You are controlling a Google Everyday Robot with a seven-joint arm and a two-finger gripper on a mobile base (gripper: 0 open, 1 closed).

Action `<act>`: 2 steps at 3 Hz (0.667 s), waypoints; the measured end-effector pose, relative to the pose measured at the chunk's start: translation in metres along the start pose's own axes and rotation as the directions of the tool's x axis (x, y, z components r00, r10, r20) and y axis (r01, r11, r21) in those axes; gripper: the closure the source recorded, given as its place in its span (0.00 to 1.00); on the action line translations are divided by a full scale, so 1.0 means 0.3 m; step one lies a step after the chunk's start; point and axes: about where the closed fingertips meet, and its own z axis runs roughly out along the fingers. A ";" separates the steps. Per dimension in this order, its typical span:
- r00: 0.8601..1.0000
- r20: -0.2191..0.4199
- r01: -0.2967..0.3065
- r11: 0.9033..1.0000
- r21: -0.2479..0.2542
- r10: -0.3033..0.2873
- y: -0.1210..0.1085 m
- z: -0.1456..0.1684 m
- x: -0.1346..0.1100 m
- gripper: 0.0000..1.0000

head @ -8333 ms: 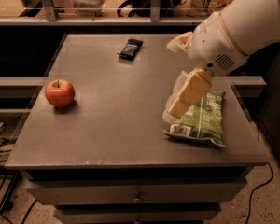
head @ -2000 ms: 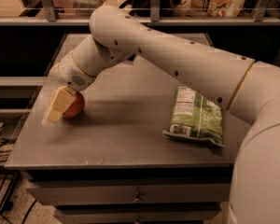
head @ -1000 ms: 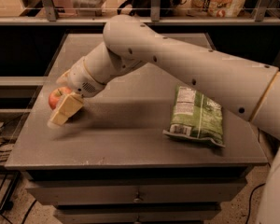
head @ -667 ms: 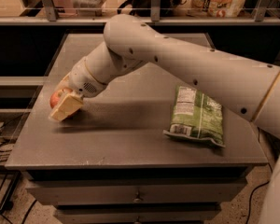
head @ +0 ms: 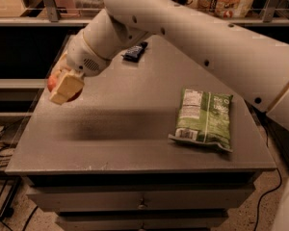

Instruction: Pick apple

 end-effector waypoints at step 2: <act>0.994 -0.014 0.107 0.993 0.055 -0.107 -0.004 -0.258 -0.196 1.00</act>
Offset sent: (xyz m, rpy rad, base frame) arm -0.0038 -0.0168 0.0666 -0.0028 -0.0865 0.0157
